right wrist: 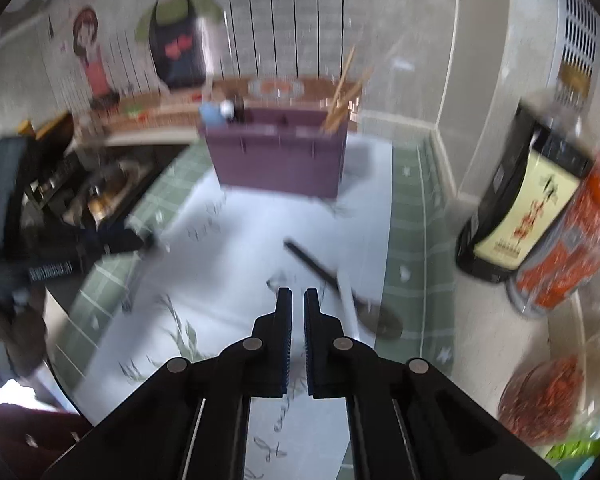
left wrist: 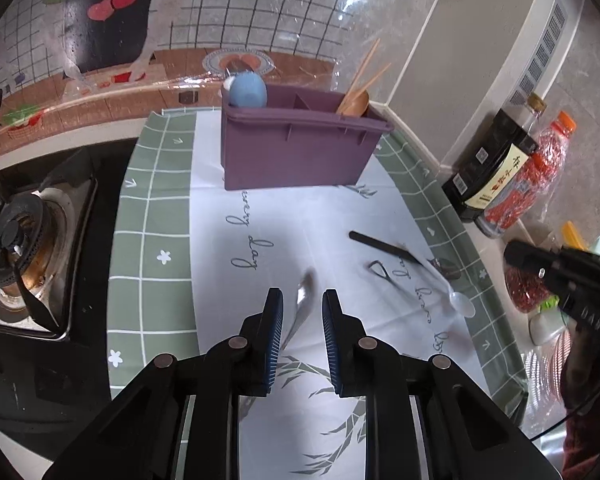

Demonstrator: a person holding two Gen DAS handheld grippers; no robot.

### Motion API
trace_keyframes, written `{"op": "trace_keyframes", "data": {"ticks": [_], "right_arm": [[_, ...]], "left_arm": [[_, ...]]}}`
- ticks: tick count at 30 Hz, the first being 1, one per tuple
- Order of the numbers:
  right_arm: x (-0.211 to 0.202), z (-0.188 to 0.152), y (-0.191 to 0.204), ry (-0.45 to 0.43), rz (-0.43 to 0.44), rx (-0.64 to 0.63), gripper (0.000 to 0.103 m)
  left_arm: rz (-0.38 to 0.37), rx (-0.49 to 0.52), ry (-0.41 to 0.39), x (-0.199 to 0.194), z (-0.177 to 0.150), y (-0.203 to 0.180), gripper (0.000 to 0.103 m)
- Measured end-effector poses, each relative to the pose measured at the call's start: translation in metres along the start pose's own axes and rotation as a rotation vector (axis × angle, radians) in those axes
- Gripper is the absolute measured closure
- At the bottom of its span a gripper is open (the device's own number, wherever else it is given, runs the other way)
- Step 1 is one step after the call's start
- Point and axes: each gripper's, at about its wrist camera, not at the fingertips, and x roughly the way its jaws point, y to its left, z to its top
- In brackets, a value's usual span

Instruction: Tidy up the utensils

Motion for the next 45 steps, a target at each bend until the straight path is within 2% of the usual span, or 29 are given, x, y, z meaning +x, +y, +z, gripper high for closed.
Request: {"op": "trace_keyframes", "data": {"ticks": [5,7,9,13,17,22,24,30,36,40,45], "right_arm": [[0.022,0.003,-0.002,0.068,0.02,-0.004,0.098],[0.036,-0.008,0.002,0.126,0.047,-0.007,0.093],[0.05,-0.018,0.008,0.169,0.057,-0.017,0.093],[0.077,-0.036,0.024,0.235,0.064,-0.039,0.071],[0.085,-0.046,0.027,0.261,0.075,-0.023,0.07],[0.082,-0.056,0.02,0.269,0.054,0.013,0.061],[0.082,-0.061,0.016,0.275,0.048,0.034,0.059],[0.082,-0.064,0.01,0.273,0.043,0.088,0.058],[0.082,-0.059,0.016,0.26,0.044,0.08,0.058],[0.082,-0.058,0.019,0.256,0.051,0.081,0.055],[0.083,-0.06,0.02,0.254,0.047,0.089,0.055]], "left_arm": [[0.01,-0.008,-0.015,-0.004,0.0,0.003,0.082],[0.024,0.001,-0.005,-0.002,-0.002,0.007,0.082],[0.025,0.024,0.042,0.007,-0.002,0.01,0.082],[0.005,0.112,0.191,0.042,0.0,0.014,0.082],[0.011,0.224,0.306,0.075,0.004,0.002,0.082],[0.024,0.316,0.385,0.102,0.014,-0.015,0.082],[0.061,0.357,0.388,0.107,0.018,-0.02,0.082],[0.118,0.385,0.394,0.114,0.021,-0.027,0.081],[0.132,0.348,0.38,0.113,0.024,-0.021,0.08],[0.129,0.342,0.396,0.117,0.02,-0.02,0.074],[0.124,0.31,0.39,0.115,0.02,-0.019,0.072]]}}
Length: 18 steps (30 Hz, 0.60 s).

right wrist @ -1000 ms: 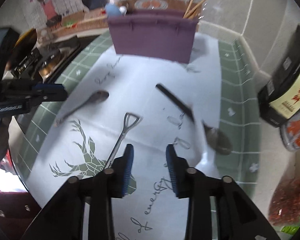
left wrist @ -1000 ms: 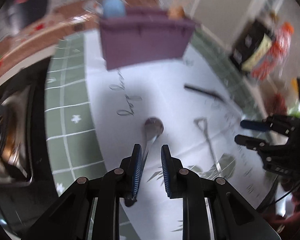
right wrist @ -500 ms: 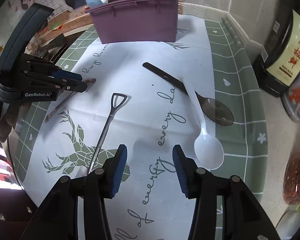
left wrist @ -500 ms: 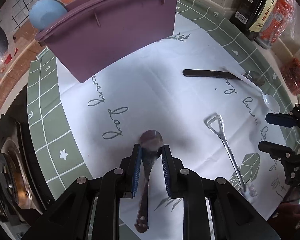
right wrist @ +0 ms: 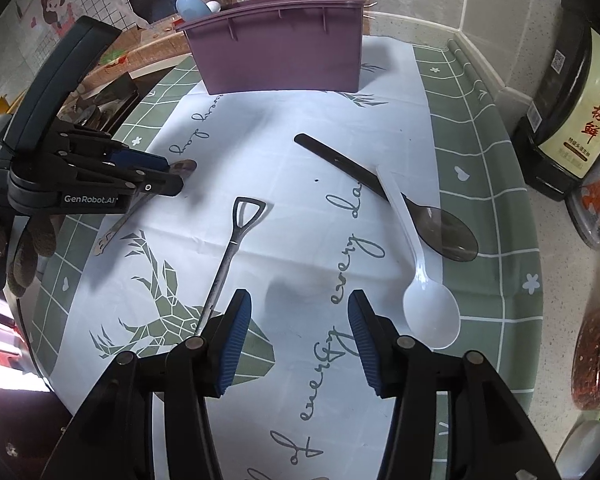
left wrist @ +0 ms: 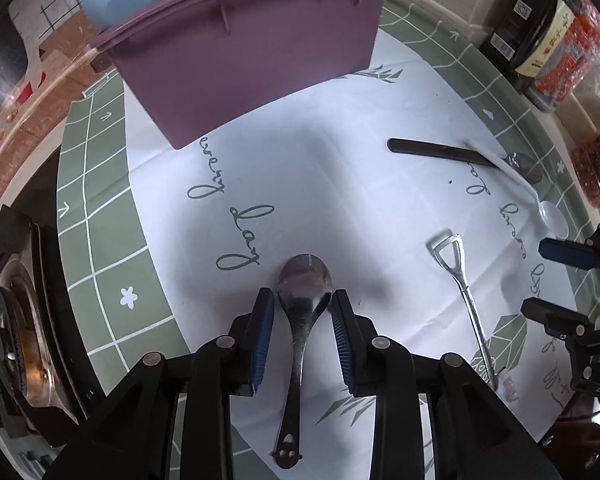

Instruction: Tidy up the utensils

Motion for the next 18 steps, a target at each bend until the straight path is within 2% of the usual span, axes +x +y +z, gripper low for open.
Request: {"op": "trace_keyframes", "data": {"ticks": [6,12,15,18], "right_arm": [[0.003,-0.001,-0.001,0.007,-0.019,0.017,0.055],[0.004,0.009,0.006,-0.02,-0.061,0.029,0.051],[0.009,0.02,0.017,-0.035,-0.054,0.029,0.051],[0.017,0.033,0.024,-0.04,-0.011,0.054,0.051]], "left_arm": [[0.006,-0.037,-0.011,0.004,0.007,0.005,0.071],[0.024,-0.147,-0.064,0.001,0.001,0.001,0.073],[0.0,-0.177,-0.118,-0.004,-0.014,0.002,0.074],[-0.021,-0.23,-0.196,-0.017,-0.032,0.007,0.074]]}}
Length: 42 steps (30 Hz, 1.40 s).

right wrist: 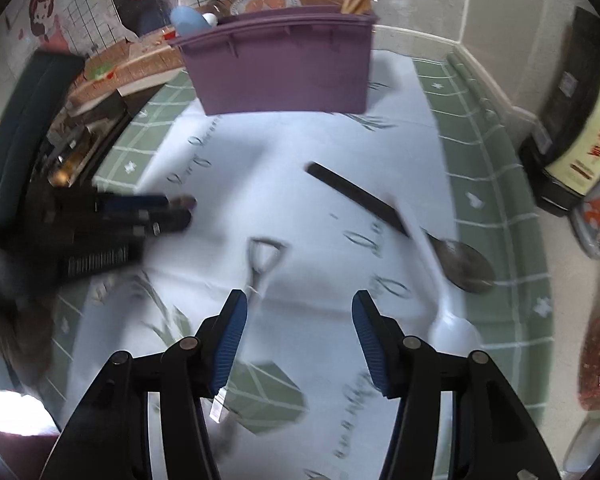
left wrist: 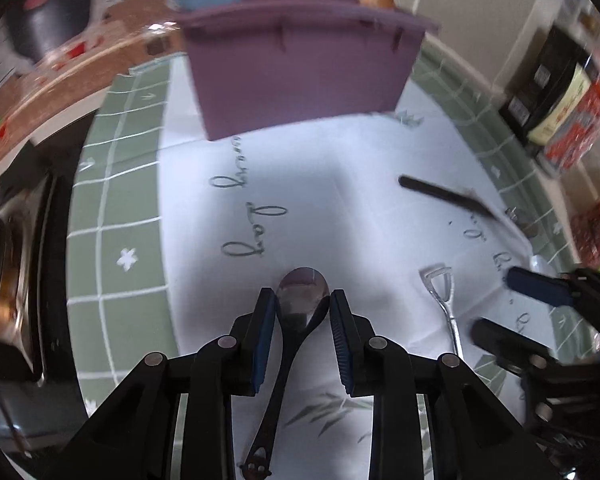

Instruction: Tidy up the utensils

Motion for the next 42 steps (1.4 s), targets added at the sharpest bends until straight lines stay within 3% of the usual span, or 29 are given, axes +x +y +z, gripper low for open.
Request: {"op": "trace_keyframes", "data": {"ticks": [6,7,10,15,16,23,27,32,34,38,42], "right_arm": [[0.03,0.017,0.018,0.029,-0.035,0.063,0.051],[0.031,0.017,0.024,0.019,-0.071,0.049,0.055],[0.034,0.018,0.041,0.029,-0.1,-0.021,0.081],[0.01,0.017,0.043,-0.037,-0.059,-0.063,0.082],[0.003,0.017,0.041,-0.056,-0.052,-0.065,0.082],[-0.028,0.016,0.027,-0.121,-0.058,-0.059,0.082],[-0.031,0.011,0.011,-0.112,-0.058,-0.015,0.082],[-0.028,0.003,-0.004,-0.087,-0.042,0.014,0.082],[-0.028,0.0,-0.006,-0.082,-0.042,0.017,0.082],[-0.025,-0.005,-0.011,-0.066,-0.037,0.021,0.082],[-0.015,-0.008,-0.015,-0.034,-0.033,0.023,0.082]], "left_arm": [[-0.071,-0.141,-0.15,-0.047,-0.014,0.033,0.074],[-0.076,-0.152,-0.172,-0.056,-0.015,0.037,0.074],[-0.074,-0.159,-0.236,-0.076,-0.017,0.043,0.074],[-0.061,-0.111,-0.29,-0.099,-0.024,0.036,0.077],[-0.064,-0.106,-0.296,-0.101,-0.025,0.034,0.093],[-0.045,-0.099,-0.302,-0.108,-0.028,0.03,0.094],[-0.061,-0.065,-0.221,-0.09,-0.023,0.033,0.094],[-0.156,0.011,-0.007,-0.034,-0.001,0.035,0.093],[-0.115,0.0,0.044,-0.017,0.007,0.037,0.093],[-0.051,0.016,0.056,0.0,0.017,0.03,0.09],[0.02,0.063,0.079,0.015,0.023,0.017,0.074]]}}
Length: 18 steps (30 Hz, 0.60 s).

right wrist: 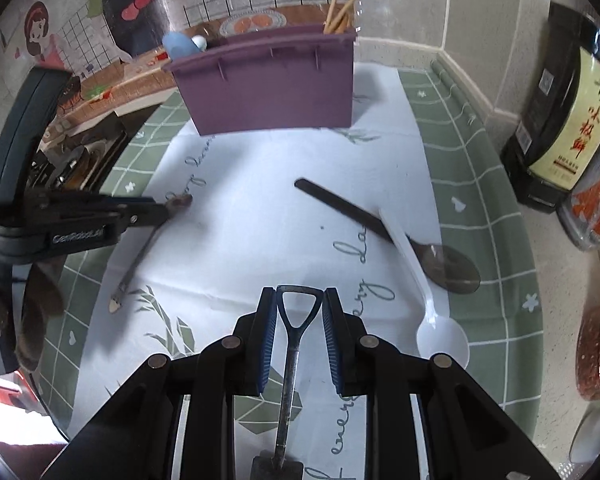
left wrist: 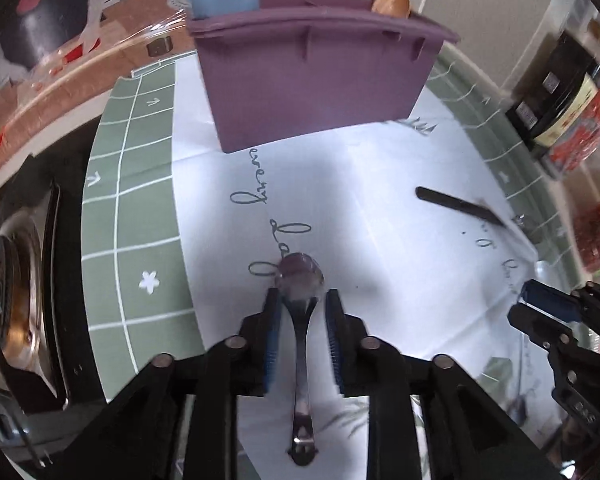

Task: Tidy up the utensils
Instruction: 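Lift the shovel spoon with the right tool while the left holds the metal spoon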

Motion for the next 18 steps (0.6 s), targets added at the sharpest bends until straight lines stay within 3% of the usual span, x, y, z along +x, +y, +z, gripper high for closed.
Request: {"op": "trace_keyframes", "data": {"ticks": [3,11,14,16,18], "right_arm": [[0.003,-0.002,0.0,0.008,0.002,-0.005,0.082],[0.008,-0.003,-0.005,0.021,0.002,0.005,0.081],[0.01,-0.001,-0.006,0.022,-0.003,0.006,0.081],[0.009,0.0,-0.004,0.017,-0.01,0.001,0.081],[0.006,0.004,-0.004,0.003,-0.014,0.0,0.081]], "left_arm": [[0.014,0.014,0.018,0.009,0.001,-0.003,0.068],[0.022,-0.011,0.043,0.016,0.007,-0.003,0.064],[0.068,0.005,0.021,0.02,0.008,-0.011,0.064],[0.083,-0.003,0.016,0.02,0.009,-0.015,0.066],[0.055,-0.029,0.011,0.02,0.009,-0.015,0.075]]}}
